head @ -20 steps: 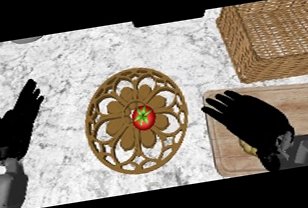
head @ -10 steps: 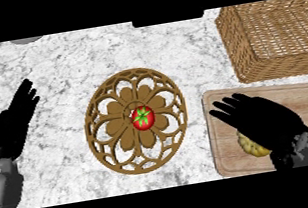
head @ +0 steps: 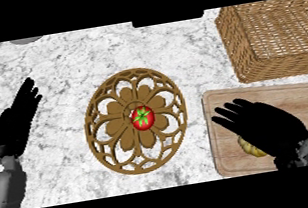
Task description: Pick the squash from the cutting board and place it in the basket
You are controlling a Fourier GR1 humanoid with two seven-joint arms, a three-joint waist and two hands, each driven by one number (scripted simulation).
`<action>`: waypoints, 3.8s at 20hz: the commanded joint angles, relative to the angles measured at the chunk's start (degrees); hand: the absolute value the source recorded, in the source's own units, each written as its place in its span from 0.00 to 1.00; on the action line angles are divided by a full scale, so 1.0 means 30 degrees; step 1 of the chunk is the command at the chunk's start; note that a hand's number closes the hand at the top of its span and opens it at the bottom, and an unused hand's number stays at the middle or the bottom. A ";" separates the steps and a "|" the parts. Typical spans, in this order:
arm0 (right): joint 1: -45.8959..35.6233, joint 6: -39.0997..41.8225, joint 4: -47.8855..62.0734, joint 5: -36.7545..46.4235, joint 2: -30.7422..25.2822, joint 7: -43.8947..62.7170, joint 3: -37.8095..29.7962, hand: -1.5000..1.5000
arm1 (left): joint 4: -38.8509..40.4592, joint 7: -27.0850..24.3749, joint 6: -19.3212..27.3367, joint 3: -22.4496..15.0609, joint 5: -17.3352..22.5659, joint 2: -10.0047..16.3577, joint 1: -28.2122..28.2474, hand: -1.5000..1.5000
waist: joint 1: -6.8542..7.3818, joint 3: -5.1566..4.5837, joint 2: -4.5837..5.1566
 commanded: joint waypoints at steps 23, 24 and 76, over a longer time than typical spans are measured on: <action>0.5516 -0.7495 0.1345 0.2367 0.2765 -0.2589 -0.0042 1.00 | 0.0366 -0.1045 -0.0708 0.1122 -0.0377 -0.0343 0.0978 0.50 | -0.0720 0.0033 -0.0076; 0.5932 -0.7718 0.1065 0.1442 0.4037 -0.2414 -0.0315 1.00 | 0.0422 -0.0509 -0.0267 0.1215 -0.0444 -0.0387 0.0289 0.50 | -0.0988 0.0053 -0.0060; -0.9022 -0.8956 -0.2413 -0.8828 0.4506 1.0406 -1.4159 1.00 | 0.0160 -0.0125 -0.0397 0.0390 -0.1009 -0.1474 -0.0043 0.50 | 0.0152 -0.0010 0.0030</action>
